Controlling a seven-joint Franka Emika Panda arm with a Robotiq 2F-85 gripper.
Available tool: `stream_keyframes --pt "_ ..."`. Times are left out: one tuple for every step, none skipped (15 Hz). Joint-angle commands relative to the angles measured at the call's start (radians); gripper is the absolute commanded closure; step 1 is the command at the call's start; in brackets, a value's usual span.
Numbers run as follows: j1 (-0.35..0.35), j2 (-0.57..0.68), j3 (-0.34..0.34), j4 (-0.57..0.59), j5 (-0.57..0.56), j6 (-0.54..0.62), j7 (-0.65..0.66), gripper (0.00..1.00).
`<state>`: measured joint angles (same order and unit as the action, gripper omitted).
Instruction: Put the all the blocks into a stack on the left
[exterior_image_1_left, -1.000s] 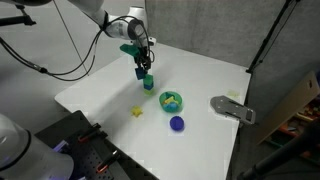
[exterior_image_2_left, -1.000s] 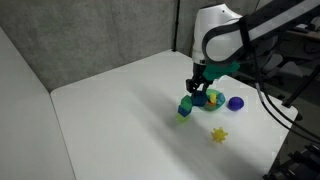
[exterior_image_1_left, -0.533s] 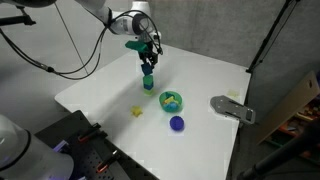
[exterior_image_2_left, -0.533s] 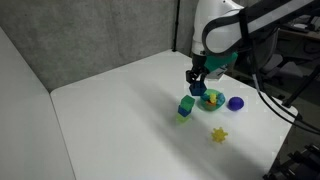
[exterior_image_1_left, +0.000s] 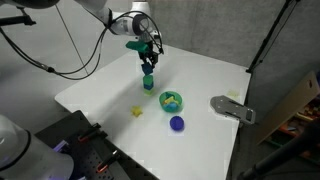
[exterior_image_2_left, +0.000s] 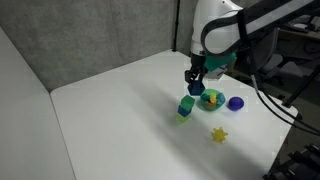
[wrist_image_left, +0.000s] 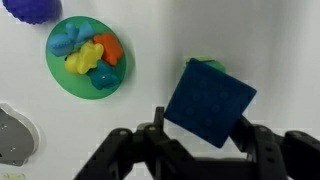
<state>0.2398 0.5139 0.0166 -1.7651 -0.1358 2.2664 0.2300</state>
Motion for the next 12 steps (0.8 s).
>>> stream_keyframes --pt "-0.007 0.001 0.008 0.002 -0.005 -0.003 0.003 0.37" --pt "-0.003 0.001 0.009 0.001 -0.015 -0.003 -0.004 0.62" --pt "0.0 0.001 0.01 0.002 -0.021 -0.001 -0.011 0.62" --pt "0.005 0.005 0.014 0.007 -0.029 0.0 -0.023 0.62" --pt "0.006 0.008 0.02 0.013 -0.03 0.001 -0.032 0.62" --pt "0.007 0.011 0.025 0.016 -0.034 0.002 -0.039 0.62" --pt "0.01 0.016 0.028 0.023 -0.037 0.0 -0.047 0.62" --pt "0.011 0.017 0.032 0.027 -0.039 -0.001 -0.057 0.62" --pt "0.014 0.019 0.033 0.034 -0.046 -0.005 -0.065 0.62" --pt "0.018 0.021 0.031 0.041 -0.057 -0.009 -0.072 0.62" --pt "0.02 0.023 0.031 0.048 -0.068 -0.01 -0.082 0.62" --pt "0.02 0.027 0.031 0.055 -0.079 -0.01 -0.096 0.62"
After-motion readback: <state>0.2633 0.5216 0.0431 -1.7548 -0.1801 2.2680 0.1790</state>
